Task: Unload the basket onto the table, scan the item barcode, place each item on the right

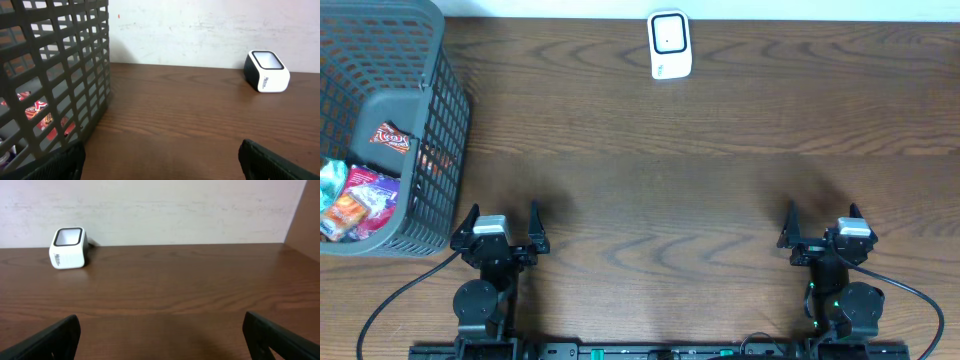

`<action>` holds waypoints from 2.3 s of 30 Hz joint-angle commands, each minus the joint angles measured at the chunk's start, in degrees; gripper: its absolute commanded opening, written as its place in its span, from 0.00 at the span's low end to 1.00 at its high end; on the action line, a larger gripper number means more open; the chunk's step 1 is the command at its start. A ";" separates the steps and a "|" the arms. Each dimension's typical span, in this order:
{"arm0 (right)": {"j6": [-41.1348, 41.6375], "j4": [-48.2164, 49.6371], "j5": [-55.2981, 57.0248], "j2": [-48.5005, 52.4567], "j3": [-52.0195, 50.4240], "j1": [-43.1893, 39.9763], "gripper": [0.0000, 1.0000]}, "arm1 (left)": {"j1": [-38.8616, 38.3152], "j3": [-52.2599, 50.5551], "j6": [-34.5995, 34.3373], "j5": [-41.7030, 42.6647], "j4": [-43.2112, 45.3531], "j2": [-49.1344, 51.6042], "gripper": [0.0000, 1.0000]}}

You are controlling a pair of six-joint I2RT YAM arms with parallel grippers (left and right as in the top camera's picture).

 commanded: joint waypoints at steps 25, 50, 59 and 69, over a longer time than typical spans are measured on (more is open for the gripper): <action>0.61 -0.22 -0.11 -0.31 -0.04 0.48 0.99 | 0.02 -0.57 -11.54 9.92 -1.79 -0.35 0.98; 0.61 -0.22 -0.11 -0.31 -0.04 0.48 0.99 | -0.02 14.82 -43.43 34.49 24.00 6.45 0.98; 0.61 -0.22 -0.11 -0.31 -0.04 0.48 0.99 | 0.59 59.23 -20.26 34.62 -20.96 41.90 0.98; 0.61 -0.22 -0.11 -0.31 -0.04 0.48 0.99 | 1.44 96.65 -5.55 24.28 -39.54 66.29 0.98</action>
